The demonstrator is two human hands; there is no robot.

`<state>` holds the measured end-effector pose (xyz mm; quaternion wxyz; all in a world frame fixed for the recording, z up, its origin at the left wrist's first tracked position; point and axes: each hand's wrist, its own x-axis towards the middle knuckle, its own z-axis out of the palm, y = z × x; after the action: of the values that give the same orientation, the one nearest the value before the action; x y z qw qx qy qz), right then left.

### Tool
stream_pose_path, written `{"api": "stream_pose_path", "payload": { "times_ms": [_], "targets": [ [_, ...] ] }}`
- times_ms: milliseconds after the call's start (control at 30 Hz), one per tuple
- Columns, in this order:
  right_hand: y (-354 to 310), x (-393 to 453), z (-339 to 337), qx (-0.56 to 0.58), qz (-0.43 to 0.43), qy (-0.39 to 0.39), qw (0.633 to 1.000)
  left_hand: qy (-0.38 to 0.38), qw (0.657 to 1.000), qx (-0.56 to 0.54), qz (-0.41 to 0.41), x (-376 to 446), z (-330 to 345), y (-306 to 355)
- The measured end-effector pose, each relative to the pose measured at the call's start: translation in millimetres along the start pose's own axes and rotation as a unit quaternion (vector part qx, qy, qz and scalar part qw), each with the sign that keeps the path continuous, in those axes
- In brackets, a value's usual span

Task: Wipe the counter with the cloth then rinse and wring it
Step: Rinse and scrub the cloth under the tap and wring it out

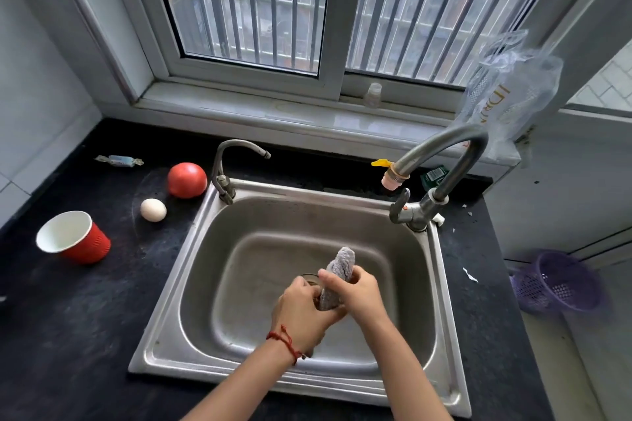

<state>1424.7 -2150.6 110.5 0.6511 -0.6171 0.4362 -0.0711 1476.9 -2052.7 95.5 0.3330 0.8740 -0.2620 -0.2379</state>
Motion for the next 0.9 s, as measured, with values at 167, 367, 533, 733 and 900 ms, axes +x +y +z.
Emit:
{"api": "stream_pose_path", "payload": {
  "times_ms": [167,367,533,733,900],
  "targets": [
    [-9,-8,-11,0.174,0.007,-0.081,0.981,-0.105,0.958,-0.265,-0.032,-9,-30,5],
    [-17,-16,-15,0.259,-0.051,-0.131,0.956,-0.187,0.836,-0.491,-0.157,-4,-56,10],
    [-21,-23,-14,0.25,-0.067,-0.116,0.959,-0.086,0.921,-0.368,-0.092,-3,-57,14],
    [-27,-30,-11,0.168,-0.098,-0.072,0.978,0.079,0.962,-0.263,0.001,1,-52,14],
    [-41,-33,-24,0.077,-0.158,-0.085,0.981,-0.067,0.905,-0.42,0.017,3,-68,22]
  ]
}}
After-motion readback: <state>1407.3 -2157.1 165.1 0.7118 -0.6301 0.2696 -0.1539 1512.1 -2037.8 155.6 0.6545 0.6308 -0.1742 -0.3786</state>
